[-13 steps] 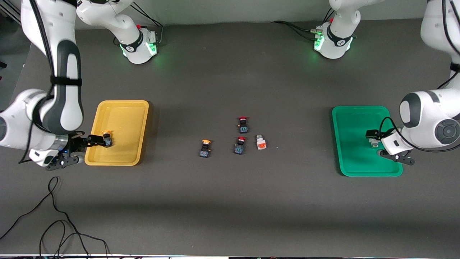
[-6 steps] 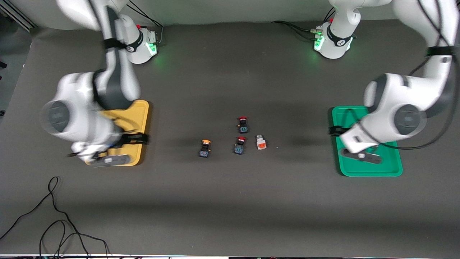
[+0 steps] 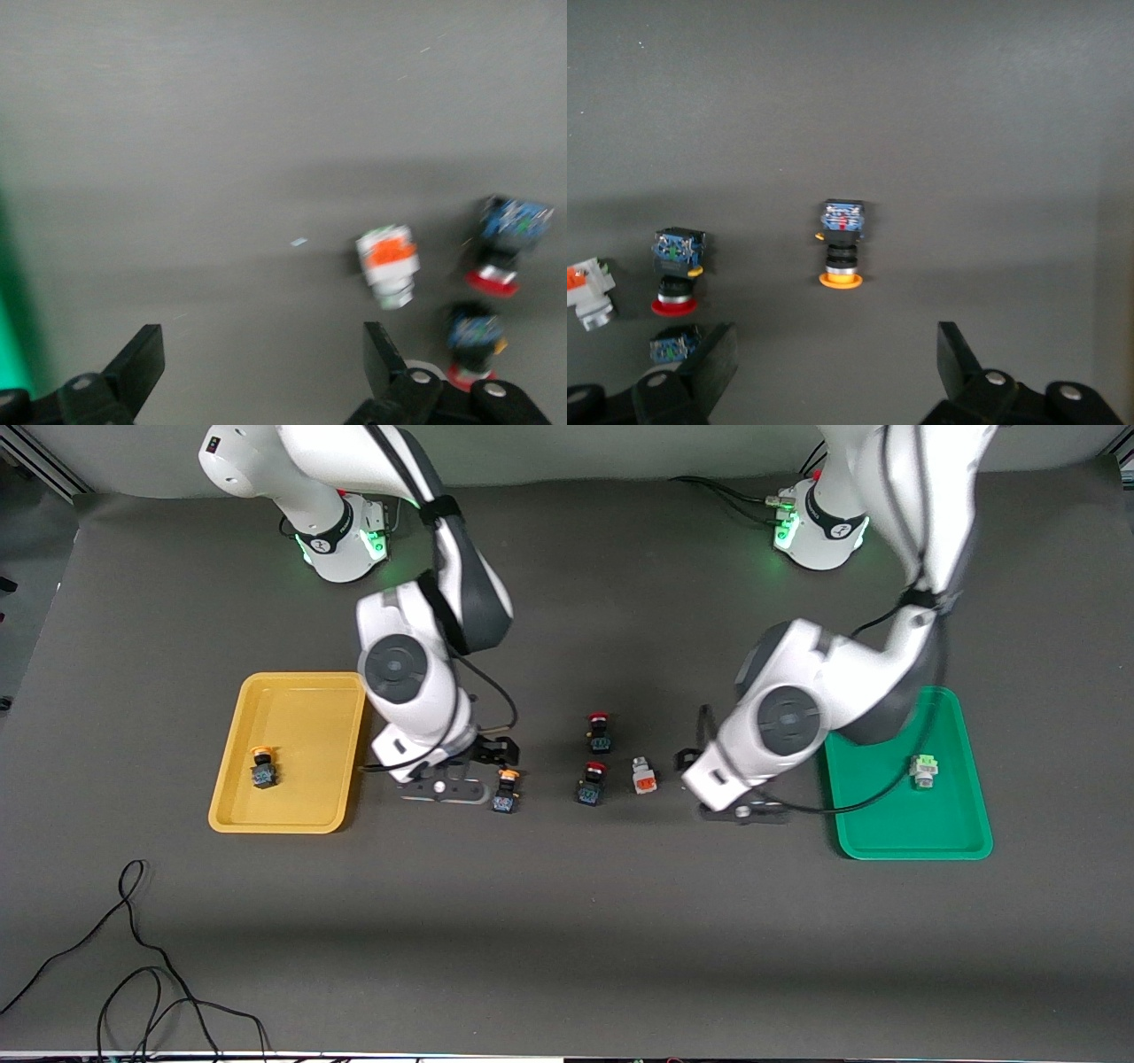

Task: Place green and yellow buttons in trays
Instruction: 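Move the right gripper back to the buttons while the left gripper follows, then grasp another orange button with the right gripper while the left gripper grasps the white button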

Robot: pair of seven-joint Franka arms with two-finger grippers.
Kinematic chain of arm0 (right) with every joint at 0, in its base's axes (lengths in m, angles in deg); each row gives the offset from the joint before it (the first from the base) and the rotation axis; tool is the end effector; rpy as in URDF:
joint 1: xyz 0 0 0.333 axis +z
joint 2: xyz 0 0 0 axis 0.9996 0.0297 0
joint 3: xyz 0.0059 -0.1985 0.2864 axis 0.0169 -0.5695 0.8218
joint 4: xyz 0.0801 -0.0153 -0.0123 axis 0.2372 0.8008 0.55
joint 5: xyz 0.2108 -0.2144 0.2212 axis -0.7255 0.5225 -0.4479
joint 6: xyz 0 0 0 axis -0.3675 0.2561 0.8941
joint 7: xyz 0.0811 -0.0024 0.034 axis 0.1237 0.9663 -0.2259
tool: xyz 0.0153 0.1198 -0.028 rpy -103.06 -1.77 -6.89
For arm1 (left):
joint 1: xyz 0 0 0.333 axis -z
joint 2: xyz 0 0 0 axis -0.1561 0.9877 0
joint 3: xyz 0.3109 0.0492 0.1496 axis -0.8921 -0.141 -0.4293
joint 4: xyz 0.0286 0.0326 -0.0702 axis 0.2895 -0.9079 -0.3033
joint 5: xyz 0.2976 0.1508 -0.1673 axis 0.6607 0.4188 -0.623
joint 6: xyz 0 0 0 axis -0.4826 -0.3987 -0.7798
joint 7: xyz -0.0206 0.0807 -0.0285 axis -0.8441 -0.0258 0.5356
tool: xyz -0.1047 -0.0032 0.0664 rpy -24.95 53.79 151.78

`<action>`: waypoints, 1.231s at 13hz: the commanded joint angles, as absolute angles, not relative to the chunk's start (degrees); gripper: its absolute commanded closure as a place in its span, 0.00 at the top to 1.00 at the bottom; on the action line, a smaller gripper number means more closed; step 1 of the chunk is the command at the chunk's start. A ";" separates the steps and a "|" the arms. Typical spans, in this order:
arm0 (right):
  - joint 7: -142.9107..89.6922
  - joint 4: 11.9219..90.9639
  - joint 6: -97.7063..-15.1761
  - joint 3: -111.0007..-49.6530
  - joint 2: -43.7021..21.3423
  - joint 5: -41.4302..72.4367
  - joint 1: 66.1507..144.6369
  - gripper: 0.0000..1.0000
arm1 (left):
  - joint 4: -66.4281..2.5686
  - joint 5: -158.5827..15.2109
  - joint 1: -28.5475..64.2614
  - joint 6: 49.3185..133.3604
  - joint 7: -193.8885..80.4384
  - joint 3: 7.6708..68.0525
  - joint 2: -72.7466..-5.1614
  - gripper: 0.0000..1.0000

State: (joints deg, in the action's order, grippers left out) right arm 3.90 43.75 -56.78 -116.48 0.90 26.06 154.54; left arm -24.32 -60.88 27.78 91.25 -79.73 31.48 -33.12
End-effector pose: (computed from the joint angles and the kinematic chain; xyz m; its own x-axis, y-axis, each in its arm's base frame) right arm 0.5625 0.3831 0.3569 0.9910 -0.1320 -0.0219 -0.1321 -0.9912 -0.0016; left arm 0.5915 -0.3251 0.3287 0.9915 -0.0137 -0.1295 -0.0112 -0.9997 0.0196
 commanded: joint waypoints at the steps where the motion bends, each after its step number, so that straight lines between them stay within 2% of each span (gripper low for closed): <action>1: 5.23 40.84 -59.81 -116.19 5.60 24.75 152.81 1.00 | -21.08 -60.94 30.95 97.81 -85.16 30.61 -26.62 1.00; 5: 5.06 41.19 -66.05 -114.26 12.27 18.80 152.46 1.00 | -21.43 -60.32 34.29 105.56 -89.37 30.52 -21.69 1.00; 9: 4.70 42.24 -72.20 -112.15 16.15 16.84 152.28 1.00 | -22.74 -60.15 35.17 106.36 -90.18 30.35 -20.45 1.00; 12: 4.53 44.26 -75.11 -111.09 16.33 16.84 152.19 0.99 | -25.72 -60.15 34.47 105.66 -90.70 30.08 -21.07 1.00; 13: 4.53 44.35 -75.12 -111.00 16.33 16.84 152.02 0.90 | -26.43 -60.15 34.47 105.66 -90.70 30.00 -21.24 0.98; 14: 4.18 44.35 -75.03 -110.91 16.25 16.84 151.41 0.71 | -26.52 -60.23 34.47 105.92 -90.79 29.82 -21.25 0.84; 15: 3.65 44.35 -74.94 -110.83 16.24 16.84 151.40 0.53 | -26.44 -60.23 34.64 106.27 -91.40 29.82 -21.25 0.58; 16: 2.95 44.27 -74.85 -110.82 16.16 16.84 151.31 0.38 | -26.26 -60.23 34.65 106.36 -92.28 29.82 -21.25 0.15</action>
